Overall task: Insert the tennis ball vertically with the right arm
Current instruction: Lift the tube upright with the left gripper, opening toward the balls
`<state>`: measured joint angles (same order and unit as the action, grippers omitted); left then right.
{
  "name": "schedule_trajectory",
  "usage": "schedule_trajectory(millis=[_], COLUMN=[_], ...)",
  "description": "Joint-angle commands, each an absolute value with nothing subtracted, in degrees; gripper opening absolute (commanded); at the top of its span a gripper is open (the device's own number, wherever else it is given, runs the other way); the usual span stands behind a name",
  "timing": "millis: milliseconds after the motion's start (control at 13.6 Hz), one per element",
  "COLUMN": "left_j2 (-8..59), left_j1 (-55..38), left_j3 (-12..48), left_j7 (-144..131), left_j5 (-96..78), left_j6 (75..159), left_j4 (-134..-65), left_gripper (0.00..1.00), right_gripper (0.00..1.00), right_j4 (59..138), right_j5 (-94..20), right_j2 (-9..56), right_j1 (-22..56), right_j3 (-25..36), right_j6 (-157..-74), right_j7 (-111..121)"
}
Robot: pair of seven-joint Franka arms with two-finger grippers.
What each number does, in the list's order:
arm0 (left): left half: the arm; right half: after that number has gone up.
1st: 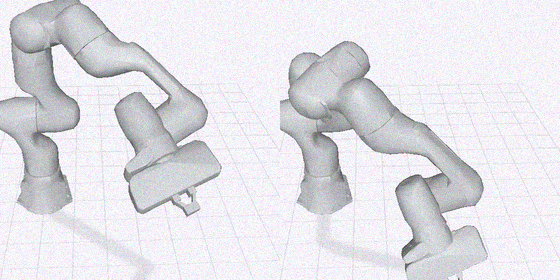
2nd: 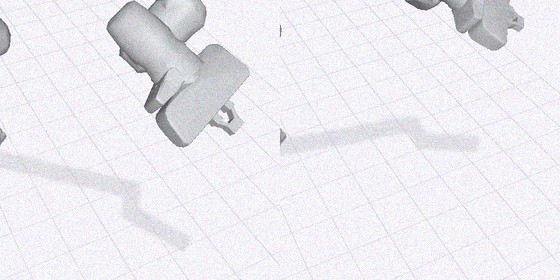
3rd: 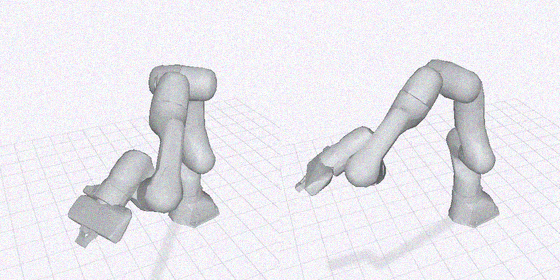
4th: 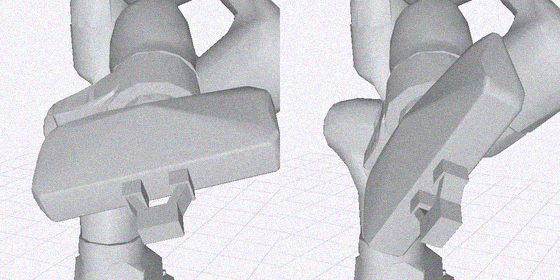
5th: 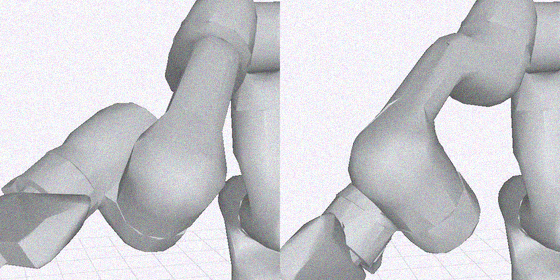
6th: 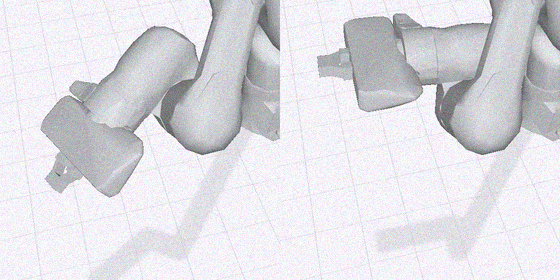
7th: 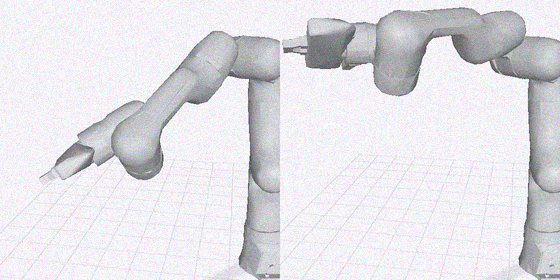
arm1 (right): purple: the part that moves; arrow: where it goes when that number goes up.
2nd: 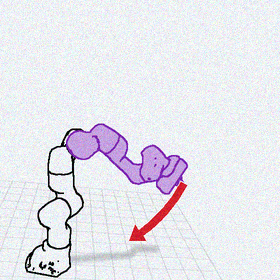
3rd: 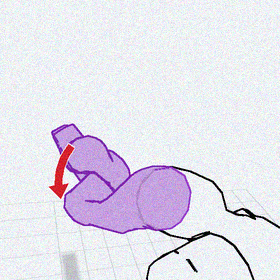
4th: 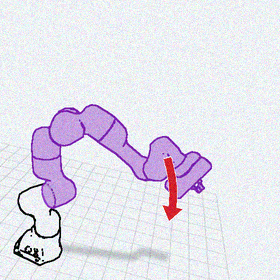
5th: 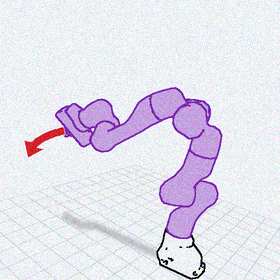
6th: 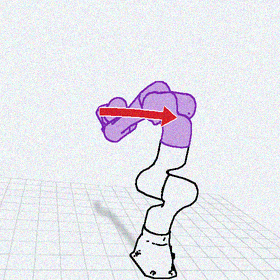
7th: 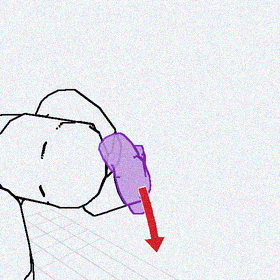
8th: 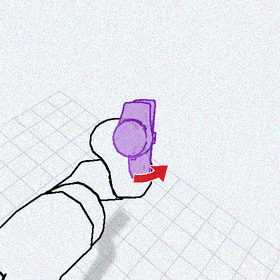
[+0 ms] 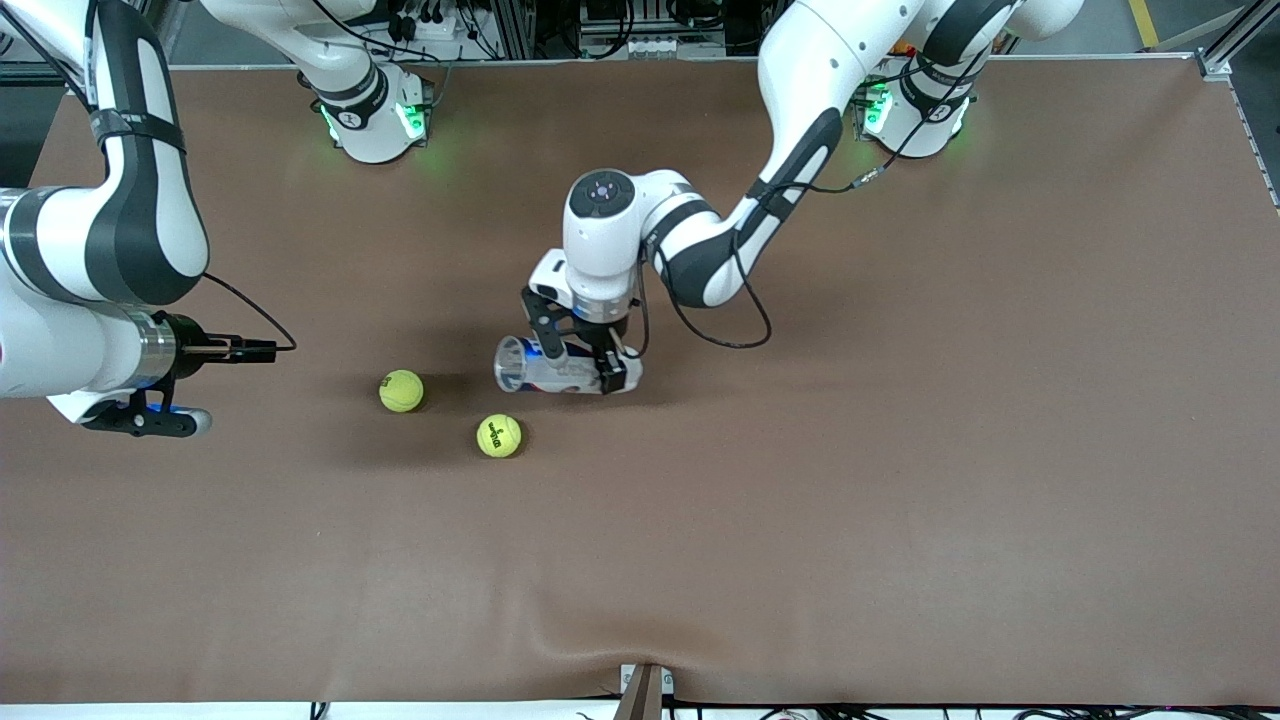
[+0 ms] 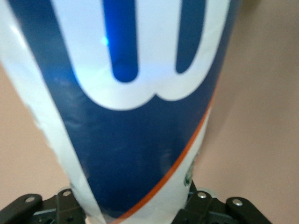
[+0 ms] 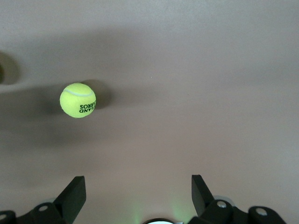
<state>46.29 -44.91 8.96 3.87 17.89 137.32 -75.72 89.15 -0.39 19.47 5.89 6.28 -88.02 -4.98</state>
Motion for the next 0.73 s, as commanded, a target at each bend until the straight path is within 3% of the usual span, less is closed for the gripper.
schedule_trajectory(millis=[0,660], left_j2=[46.8,51.2], left_j1=[-46.7,-49.5], left_j3=[8.5,7.7], left_j7=[-1.5,-8.6], left_j5=[17.7,17.9], left_j6=[143.9,165.4], left_j4=[-76.3,-78.4], left_gripper=[0.73,0.74], right_gripper=[1.0,1.0], right_j4=[89.8,89.8], right_j5=[-0.9,-0.9], right_j2=[18.4,18.5], right_j1=[6.2,6.2], right_j3=[6.4,6.4], right_j6=[-88.3,-88.3], right_j7=[-4.4,-4.4])
